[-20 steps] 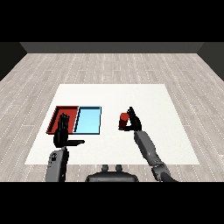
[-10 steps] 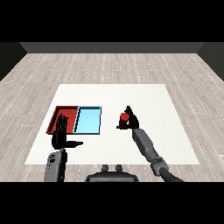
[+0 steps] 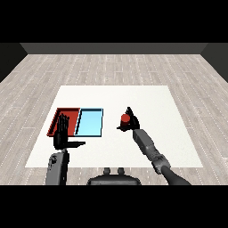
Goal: Pick the red can and put it in the red box
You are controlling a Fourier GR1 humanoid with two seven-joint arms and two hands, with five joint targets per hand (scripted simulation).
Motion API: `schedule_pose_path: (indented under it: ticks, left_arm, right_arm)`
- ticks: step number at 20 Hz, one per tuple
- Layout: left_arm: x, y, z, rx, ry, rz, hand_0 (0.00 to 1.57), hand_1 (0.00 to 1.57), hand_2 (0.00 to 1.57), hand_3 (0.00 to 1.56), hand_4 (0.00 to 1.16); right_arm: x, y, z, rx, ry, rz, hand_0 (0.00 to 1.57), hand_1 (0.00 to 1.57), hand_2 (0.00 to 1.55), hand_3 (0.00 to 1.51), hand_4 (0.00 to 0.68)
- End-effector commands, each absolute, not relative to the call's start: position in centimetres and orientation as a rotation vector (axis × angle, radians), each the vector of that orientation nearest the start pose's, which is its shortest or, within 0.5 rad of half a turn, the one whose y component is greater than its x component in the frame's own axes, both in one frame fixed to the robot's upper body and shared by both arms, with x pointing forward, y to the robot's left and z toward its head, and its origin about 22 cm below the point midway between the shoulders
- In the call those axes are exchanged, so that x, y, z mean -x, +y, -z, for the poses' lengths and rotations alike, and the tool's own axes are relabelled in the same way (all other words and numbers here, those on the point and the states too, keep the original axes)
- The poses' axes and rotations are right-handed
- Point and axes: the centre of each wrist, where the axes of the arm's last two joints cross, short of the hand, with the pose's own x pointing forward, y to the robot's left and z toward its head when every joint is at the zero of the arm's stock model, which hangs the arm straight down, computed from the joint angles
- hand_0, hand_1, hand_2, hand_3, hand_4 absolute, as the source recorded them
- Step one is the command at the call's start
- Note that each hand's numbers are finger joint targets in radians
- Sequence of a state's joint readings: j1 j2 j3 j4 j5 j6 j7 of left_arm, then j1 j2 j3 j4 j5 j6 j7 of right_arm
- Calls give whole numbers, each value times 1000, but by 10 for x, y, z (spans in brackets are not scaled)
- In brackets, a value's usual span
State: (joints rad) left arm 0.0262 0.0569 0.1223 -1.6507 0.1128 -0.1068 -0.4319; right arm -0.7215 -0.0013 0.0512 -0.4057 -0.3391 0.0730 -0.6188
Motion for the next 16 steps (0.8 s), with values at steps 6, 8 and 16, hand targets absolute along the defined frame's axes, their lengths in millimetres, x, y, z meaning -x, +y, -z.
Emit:
schedule_pose_path:
  ticks: [6, 8, 16]
  left_arm:
    - [-239, 279, -14, 2, -2072, -61, 0, 0, 0, 0, 0]
    - [-226, 278, -10, 6, -2077, -66, 0, 0, 0, 0, 0]
    - [-239, 286, -11, 27, -2071, -79, 0, 0, 0, 0, 0]
  right_arm:
    - [-380, -132, 51, -333, -1596, 6, 0, 0, 0, 0, 0]
    - [-376, -132, 57, -288, -1593, -24, 0, 0, 0, 0, 0]
    - [-388, -126, 43, 79, -1465, -85, 1447, 1447, 1454, 1411, 534]
